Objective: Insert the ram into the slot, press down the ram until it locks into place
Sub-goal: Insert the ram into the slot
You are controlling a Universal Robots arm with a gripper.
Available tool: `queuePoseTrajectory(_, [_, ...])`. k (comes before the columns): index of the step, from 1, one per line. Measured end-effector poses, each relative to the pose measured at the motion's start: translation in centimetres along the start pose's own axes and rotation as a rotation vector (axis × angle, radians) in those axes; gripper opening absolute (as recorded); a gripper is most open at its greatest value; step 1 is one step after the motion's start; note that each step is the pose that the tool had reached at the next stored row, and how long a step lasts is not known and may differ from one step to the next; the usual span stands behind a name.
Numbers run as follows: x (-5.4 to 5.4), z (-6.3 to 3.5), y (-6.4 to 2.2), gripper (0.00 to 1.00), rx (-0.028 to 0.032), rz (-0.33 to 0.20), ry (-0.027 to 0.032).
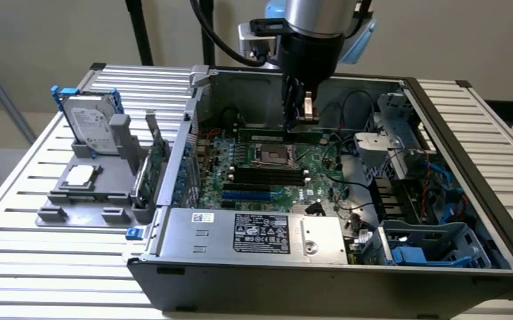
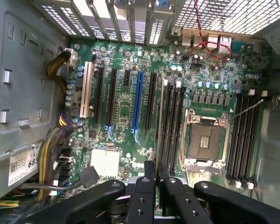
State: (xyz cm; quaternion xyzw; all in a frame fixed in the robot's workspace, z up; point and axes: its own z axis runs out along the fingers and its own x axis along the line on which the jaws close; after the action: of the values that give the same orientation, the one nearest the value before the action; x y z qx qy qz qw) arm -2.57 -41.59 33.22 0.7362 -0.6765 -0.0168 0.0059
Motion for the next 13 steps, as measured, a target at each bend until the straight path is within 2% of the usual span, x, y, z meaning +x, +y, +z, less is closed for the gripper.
queuePoseTrajectory(13, [-0.1,2.36,-0.09,0.14,0.0006,0.037,-0.0011])
